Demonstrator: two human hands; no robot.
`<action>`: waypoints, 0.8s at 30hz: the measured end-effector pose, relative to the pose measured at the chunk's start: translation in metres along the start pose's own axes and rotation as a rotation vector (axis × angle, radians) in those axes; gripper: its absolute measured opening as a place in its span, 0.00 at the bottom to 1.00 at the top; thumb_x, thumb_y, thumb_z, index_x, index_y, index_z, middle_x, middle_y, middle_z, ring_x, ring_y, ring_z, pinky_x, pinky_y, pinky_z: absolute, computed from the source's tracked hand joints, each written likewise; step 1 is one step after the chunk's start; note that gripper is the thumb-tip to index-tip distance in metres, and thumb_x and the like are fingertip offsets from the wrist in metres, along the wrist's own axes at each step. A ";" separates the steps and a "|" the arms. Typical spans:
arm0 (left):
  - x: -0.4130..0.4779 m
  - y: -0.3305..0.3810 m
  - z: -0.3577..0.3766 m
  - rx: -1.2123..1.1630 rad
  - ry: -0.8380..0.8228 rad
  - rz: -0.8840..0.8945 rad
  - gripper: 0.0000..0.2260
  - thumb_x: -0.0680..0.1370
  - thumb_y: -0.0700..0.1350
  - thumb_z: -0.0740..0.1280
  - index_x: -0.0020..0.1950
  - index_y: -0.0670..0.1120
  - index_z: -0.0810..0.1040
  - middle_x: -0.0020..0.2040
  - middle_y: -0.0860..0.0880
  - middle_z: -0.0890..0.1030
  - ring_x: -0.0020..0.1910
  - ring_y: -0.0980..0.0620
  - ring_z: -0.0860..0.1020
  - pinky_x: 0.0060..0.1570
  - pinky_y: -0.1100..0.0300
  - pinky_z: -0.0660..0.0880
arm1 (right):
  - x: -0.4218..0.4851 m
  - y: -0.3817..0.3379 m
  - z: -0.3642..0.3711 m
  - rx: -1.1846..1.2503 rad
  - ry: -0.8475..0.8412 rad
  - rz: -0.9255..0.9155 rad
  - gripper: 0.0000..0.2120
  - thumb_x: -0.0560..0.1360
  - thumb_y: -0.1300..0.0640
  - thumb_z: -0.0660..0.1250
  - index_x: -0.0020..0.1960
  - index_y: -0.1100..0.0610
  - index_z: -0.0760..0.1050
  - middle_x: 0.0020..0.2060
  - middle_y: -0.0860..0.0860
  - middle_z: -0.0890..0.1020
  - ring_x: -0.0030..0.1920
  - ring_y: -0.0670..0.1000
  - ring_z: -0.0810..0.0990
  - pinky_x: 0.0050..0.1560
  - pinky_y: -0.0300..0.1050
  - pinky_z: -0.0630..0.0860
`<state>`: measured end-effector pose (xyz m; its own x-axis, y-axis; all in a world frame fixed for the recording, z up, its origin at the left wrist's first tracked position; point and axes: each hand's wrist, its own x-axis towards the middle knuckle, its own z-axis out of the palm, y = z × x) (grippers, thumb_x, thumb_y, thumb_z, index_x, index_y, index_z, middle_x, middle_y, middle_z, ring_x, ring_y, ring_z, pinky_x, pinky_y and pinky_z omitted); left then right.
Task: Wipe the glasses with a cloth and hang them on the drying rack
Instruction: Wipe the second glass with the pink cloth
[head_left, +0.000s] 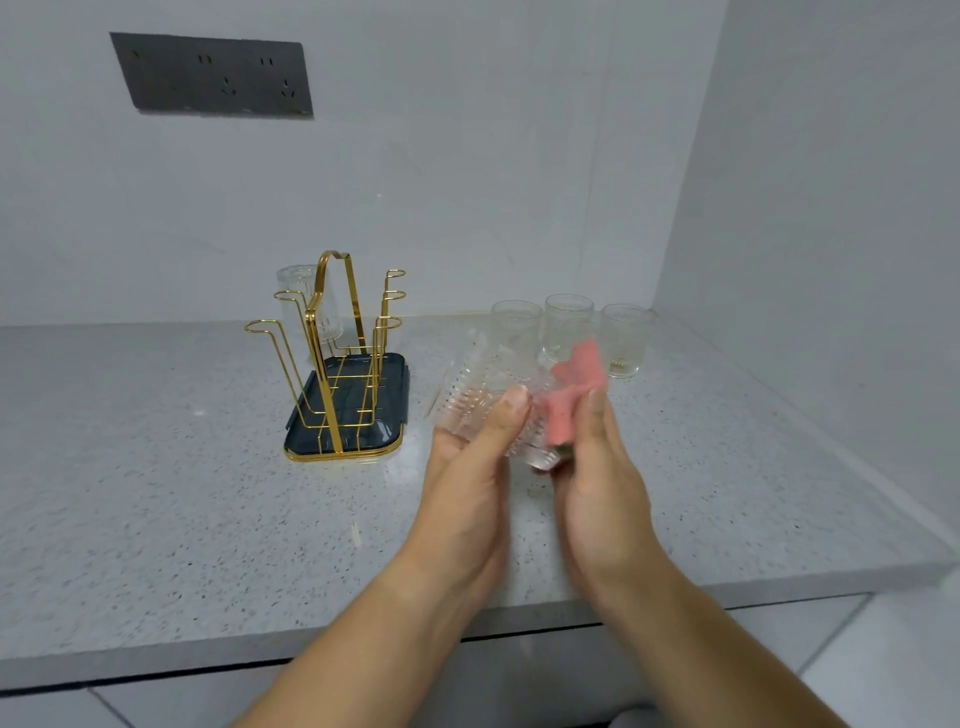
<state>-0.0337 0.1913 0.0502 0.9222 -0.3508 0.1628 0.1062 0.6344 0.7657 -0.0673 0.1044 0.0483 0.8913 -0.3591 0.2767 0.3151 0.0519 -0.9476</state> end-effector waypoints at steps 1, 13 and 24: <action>0.001 0.001 0.001 -0.004 0.023 -0.022 0.22 0.77 0.45 0.75 0.66 0.39 0.73 0.61 0.37 0.84 0.62 0.41 0.84 0.50 0.59 0.83 | -0.008 0.006 0.003 -0.049 -0.026 0.018 0.29 0.81 0.33 0.48 0.80 0.38 0.58 0.76 0.41 0.71 0.75 0.41 0.70 0.77 0.46 0.67; 0.001 -0.004 0.000 0.136 -0.007 0.056 0.28 0.76 0.43 0.74 0.72 0.37 0.70 0.62 0.42 0.84 0.65 0.46 0.82 0.60 0.57 0.78 | 0.011 -0.005 -0.006 0.239 0.051 0.024 0.24 0.83 0.41 0.56 0.77 0.47 0.69 0.71 0.45 0.78 0.69 0.44 0.78 0.72 0.49 0.69; -0.002 -0.001 -0.009 0.416 0.020 0.106 0.23 0.77 0.35 0.73 0.67 0.43 0.67 0.52 0.51 0.84 0.49 0.60 0.85 0.42 0.69 0.80 | -0.002 0.012 -0.024 0.111 -0.005 0.198 0.27 0.86 0.53 0.57 0.30 0.51 0.79 0.32 0.49 0.83 0.34 0.47 0.83 0.44 0.42 0.76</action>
<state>-0.0327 0.1977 0.0434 0.9272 -0.2830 0.2452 -0.1447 0.3332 0.9317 -0.0735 0.0836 0.0327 0.9409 -0.3270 0.0878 0.1673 0.2234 -0.9603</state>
